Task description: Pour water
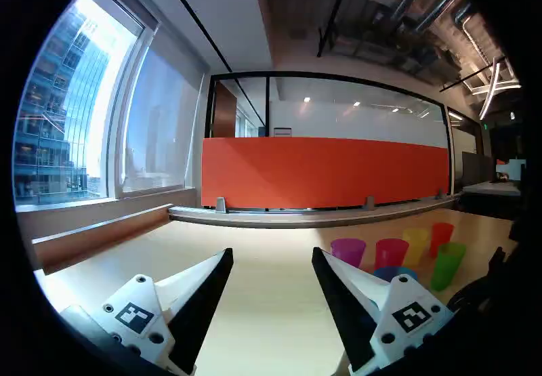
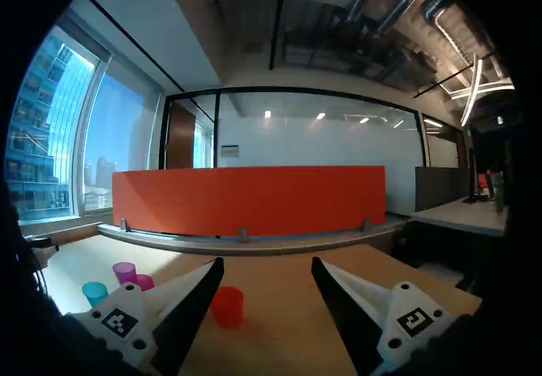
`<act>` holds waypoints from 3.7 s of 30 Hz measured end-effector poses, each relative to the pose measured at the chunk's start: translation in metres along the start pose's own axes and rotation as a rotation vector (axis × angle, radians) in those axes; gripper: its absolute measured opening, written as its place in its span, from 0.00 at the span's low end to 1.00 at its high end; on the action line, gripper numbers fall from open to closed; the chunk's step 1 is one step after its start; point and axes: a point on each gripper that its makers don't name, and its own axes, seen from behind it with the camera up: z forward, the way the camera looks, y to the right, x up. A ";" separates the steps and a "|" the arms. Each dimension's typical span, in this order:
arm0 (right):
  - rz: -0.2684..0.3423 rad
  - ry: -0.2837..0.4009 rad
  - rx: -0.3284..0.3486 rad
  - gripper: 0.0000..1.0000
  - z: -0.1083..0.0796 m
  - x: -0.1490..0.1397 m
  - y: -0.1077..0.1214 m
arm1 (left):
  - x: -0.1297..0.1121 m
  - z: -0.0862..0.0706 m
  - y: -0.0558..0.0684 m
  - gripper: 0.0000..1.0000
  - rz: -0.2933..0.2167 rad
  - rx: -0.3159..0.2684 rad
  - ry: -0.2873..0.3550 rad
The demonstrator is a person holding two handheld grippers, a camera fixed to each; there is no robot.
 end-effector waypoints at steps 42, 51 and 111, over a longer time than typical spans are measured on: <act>-0.025 0.003 0.015 1.00 -0.002 -0.002 -0.012 | -0.016 0.005 -0.001 0.86 0.018 -0.007 -0.034; -0.044 0.016 0.022 1.00 0.000 -0.012 -0.010 | -0.016 0.005 -0.001 0.86 0.019 -0.007 -0.034; -0.013 -0.042 0.023 1.00 0.020 -0.094 0.007 | -0.016 0.006 0.000 0.86 0.019 -0.006 -0.034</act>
